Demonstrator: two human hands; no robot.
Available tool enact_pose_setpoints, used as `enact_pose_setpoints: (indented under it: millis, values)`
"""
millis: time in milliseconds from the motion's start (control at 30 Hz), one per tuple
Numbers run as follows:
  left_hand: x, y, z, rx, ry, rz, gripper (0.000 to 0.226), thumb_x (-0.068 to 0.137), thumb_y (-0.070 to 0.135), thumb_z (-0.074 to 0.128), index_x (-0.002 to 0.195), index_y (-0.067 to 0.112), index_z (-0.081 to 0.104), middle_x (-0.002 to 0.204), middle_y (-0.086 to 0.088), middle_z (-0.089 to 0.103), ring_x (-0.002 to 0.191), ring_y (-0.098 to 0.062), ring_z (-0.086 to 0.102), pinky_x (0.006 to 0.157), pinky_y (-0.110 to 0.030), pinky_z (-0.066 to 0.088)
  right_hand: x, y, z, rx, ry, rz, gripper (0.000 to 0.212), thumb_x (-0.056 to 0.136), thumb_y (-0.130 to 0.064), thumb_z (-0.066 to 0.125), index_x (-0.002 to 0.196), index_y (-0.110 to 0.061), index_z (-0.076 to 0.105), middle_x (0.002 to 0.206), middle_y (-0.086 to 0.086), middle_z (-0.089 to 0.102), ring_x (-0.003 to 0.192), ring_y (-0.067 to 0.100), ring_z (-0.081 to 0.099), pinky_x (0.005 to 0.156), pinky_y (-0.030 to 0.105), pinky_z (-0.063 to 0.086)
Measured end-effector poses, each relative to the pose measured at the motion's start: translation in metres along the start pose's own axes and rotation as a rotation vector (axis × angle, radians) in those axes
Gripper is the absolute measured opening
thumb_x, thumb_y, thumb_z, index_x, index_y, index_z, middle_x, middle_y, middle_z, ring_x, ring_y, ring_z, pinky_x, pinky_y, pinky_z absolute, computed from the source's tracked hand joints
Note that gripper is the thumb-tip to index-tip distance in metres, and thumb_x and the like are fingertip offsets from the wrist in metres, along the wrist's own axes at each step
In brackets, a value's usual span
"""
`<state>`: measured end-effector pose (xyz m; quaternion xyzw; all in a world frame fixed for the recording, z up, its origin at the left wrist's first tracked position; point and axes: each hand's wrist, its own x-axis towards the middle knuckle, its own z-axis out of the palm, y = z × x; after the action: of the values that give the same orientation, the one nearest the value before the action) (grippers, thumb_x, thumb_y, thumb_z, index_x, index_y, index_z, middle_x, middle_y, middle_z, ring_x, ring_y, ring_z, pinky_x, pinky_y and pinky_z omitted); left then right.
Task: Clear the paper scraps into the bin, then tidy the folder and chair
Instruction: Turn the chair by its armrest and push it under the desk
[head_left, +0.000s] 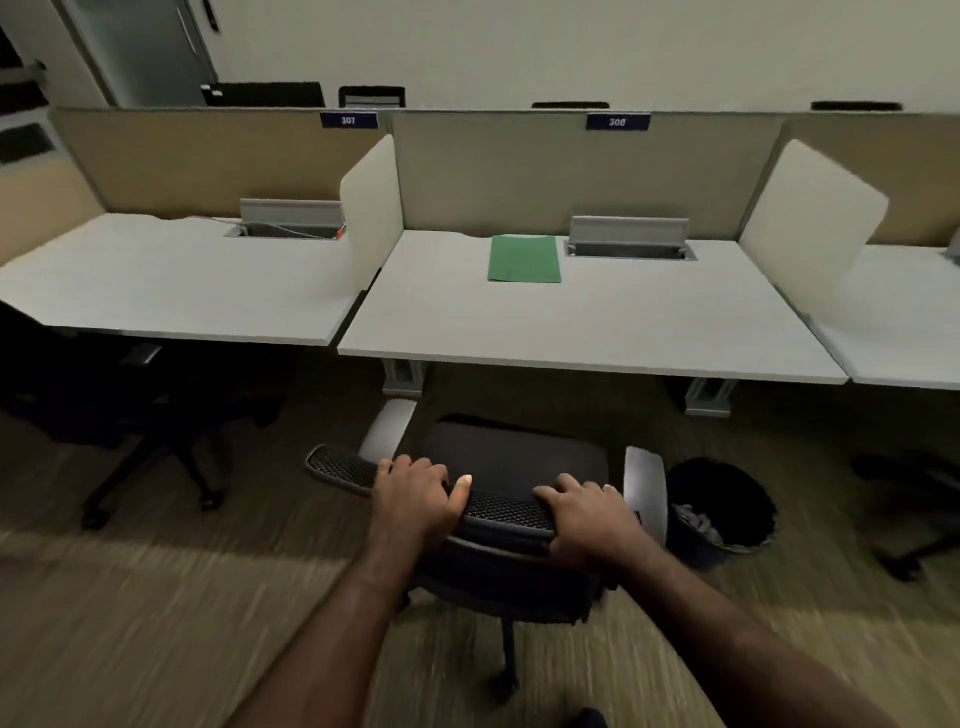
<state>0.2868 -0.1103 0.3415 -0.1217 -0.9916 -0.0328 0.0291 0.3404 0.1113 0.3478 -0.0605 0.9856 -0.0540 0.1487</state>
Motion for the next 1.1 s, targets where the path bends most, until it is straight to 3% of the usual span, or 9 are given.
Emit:
enact_pose_setpoints:
  millis: [67,167,233,400,733,900,1100]
  values:
    - [0.017,0.020,0.006,-0.004,0.010,0.014,0.069,0.082,0.071,0.018,0.087,0.023,0.068,0.094,0.001,0.068,0.097,-0.022,0.056,0.093,-0.045,0.036,0.007,0.029,-0.003,-0.003,0.057,0.003,0.072,0.064,-0.077,0.053,0.123,-0.036,0.050,0.114,-0.005,0.053,0.100,0.020,0.057,0.081,0.038,0.049]
    - [0.049,0.043,0.010,0.017,0.023,0.079,0.075,0.081,0.075,0.013,0.085,0.022,0.066,0.092,0.000,0.068,0.094,-0.023,0.057,0.086,-0.042,0.039,0.023,0.070,-0.011,-0.053,0.171,-0.016,0.085,0.052,-0.099,0.036,0.099,-0.031,0.059,0.093,-0.008,0.059,0.082,0.017,0.060,0.063,0.031,0.045]
    - [0.071,0.058,0.011,0.020,0.017,0.107,0.072,0.083,0.073,0.015,0.085,0.022,0.066,0.091,-0.001,0.068,0.092,-0.023,0.057,0.081,-0.039,0.041,0.035,0.093,-0.017,-0.078,0.242,-0.044,0.090,0.050,-0.103,0.026,0.087,-0.028,0.058,0.084,-0.007,0.060,0.072,0.018,0.059,0.057,0.029,0.039]
    - [0.128,0.090,0.011,-0.127,-0.018,0.090,0.055,0.092,0.059,0.029,0.078,0.021,0.066,0.074,0.002,0.062,0.078,-0.018,0.056,0.074,-0.036,0.044,0.076,0.152,-0.036,-0.035,0.337,-0.115,0.076,0.060,-0.100,0.027,0.072,-0.029,0.054,0.068,-0.010,0.051,0.059,0.012,0.051,0.050,0.026,0.033]
    - [0.223,0.153,0.025,-0.073,0.019,0.066,0.053,0.093,0.053,0.030,0.070,0.020,0.064,0.064,0.002,0.058,0.068,-0.017,0.052,0.067,-0.035,0.041,0.150,0.250,-0.071,-0.049,0.339,-0.172,0.081,0.064,-0.098,0.022,0.075,-0.024,0.055,0.074,-0.006,0.056,0.065,0.016,0.055,0.056,0.031,0.045]
    - [0.264,0.171,0.030,-0.037,0.028,0.043,0.054,0.093,0.054,0.028,0.072,0.019,0.065,0.066,0.001,0.061,0.069,-0.017,0.053,0.069,-0.037,0.043,0.182,0.281,-0.087,-0.059,0.325,-0.178,0.081,0.063,-0.097,0.023,0.082,-0.026,0.057,0.080,-0.007,0.059,0.069,0.015,0.055,0.057,0.029,0.038]
    - [0.308,0.179,0.037,-0.027,0.047,0.035,0.055,0.092,0.055,0.026,0.072,0.020,0.063,0.071,0.000,0.063,0.071,-0.020,0.056,0.070,-0.037,0.044,0.217,0.304,-0.099,-0.057,0.316,-0.166,0.083,0.063,-0.097,0.022,0.089,-0.028,0.059,0.084,-0.007,0.062,0.072,0.015,0.057,0.061,0.031,0.048]
